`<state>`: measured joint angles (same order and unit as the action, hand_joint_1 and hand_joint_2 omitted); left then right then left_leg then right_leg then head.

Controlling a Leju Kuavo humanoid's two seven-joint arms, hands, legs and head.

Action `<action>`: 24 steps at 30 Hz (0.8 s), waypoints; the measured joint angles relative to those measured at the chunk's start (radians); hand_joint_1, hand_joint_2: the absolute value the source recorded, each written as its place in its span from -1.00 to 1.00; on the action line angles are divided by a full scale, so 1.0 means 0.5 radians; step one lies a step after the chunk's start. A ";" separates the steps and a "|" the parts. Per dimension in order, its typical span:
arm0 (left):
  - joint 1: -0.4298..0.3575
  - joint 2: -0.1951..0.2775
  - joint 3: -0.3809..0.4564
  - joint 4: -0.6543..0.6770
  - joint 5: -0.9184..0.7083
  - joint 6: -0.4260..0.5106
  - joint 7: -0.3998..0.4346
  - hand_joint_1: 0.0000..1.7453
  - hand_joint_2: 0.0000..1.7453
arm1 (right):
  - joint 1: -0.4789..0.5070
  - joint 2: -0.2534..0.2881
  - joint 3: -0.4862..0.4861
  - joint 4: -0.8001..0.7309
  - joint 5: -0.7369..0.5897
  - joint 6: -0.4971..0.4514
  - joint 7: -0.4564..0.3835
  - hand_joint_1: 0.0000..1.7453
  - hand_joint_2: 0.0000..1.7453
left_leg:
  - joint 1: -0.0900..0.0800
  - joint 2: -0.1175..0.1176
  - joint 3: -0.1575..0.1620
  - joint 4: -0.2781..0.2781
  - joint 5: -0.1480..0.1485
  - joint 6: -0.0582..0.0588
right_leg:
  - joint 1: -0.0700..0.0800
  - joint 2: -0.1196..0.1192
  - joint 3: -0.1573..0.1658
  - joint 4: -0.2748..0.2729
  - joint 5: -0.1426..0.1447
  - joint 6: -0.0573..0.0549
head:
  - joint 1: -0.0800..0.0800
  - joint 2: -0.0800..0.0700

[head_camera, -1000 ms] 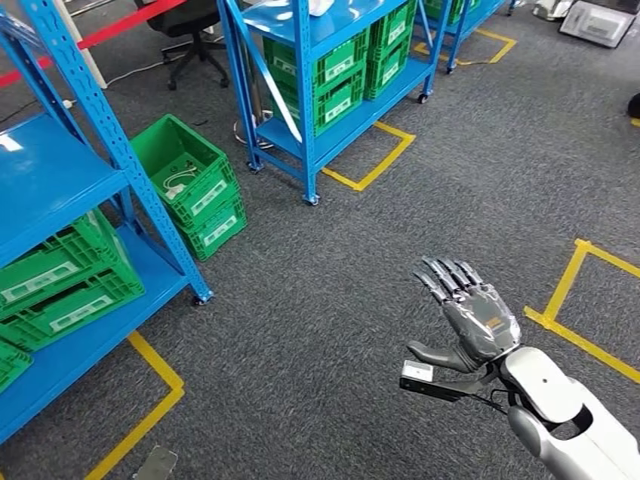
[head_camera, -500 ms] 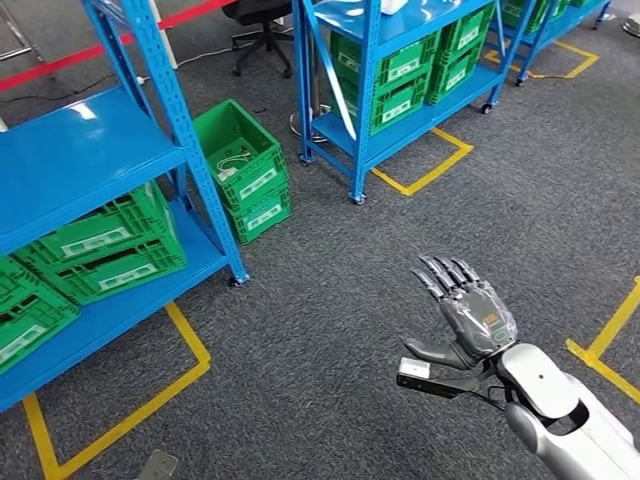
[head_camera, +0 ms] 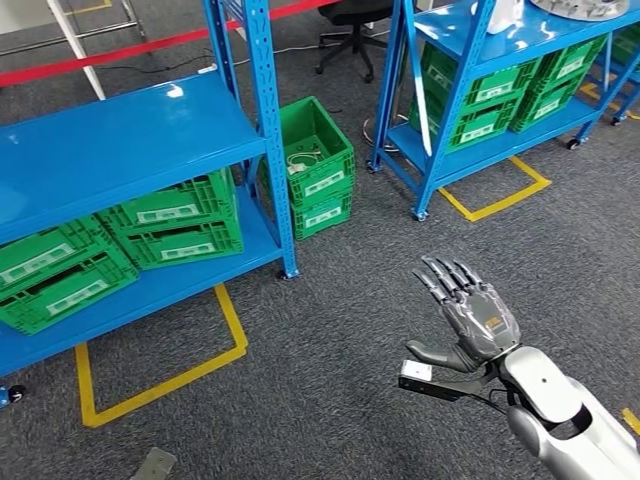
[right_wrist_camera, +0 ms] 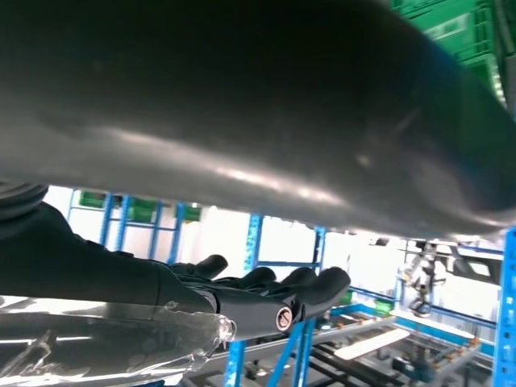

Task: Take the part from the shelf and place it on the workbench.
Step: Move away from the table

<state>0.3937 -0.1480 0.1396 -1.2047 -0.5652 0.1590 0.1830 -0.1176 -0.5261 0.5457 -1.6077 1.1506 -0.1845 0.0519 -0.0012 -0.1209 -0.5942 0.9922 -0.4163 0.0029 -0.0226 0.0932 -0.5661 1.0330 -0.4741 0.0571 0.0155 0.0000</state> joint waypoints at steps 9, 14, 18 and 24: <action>-0.015 -0.002 0.005 0.000 -0.011 -0.009 -0.009 -1.00 -1.00 | -0.002 0.002 0.006 -0.001 0.008 -0.005 -0.003 -1.00 -1.00 | 0.005 0.213 -0.297 0.524 -0.236 -0.086 | 0.012 -0.221 0.023 -0.036 -0.003 -0.084 | -0.031 0.000; -0.016 -0.002 0.008 0.000 -0.020 -0.010 -0.010 -1.00 -1.00 | -0.005 0.002 0.014 -0.001 0.016 -0.009 -0.006 -1.00 -1.00 | -0.006 0.325 -0.066 0.126 -0.023 -0.062 | 0.026 -0.351 0.043 -0.033 -0.023 -0.066 | -0.032 0.000; -0.018 -0.004 0.009 0.000 -0.025 -0.013 -0.013 -1.00 -1.00 | -0.012 0.002 0.014 -0.001 0.019 -0.014 -0.008 -1.00 -1.00 | -0.013 0.318 -0.008 -0.005 -0.002 -0.016 | 0.042 -0.425 0.067 -0.044 -0.043 -0.028 | -0.024 0.000; -0.021 -0.011 0.023 0.001 -0.027 -0.015 -0.015 -1.00 -1.00 | -0.004 0.002 0.016 0.000 0.020 -0.019 -0.009 -1.00 -1.00 | 0.007 0.181 0.002 -0.019 0.006 0.025 | 0.028 -0.197 -0.187 0.486 -0.293 0.011 | -0.009 0.000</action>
<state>0.3831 -0.1533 0.1509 -1.2043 -0.5787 0.1515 0.1755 -0.1197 -0.5253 0.5535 -1.6078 1.1606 -0.1942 0.0476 0.0022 -0.0304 -0.5934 0.9829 -0.4134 0.0153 -0.0088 -0.0052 -0.6595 1.2759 -0.6205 0.0627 0.0109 0.0000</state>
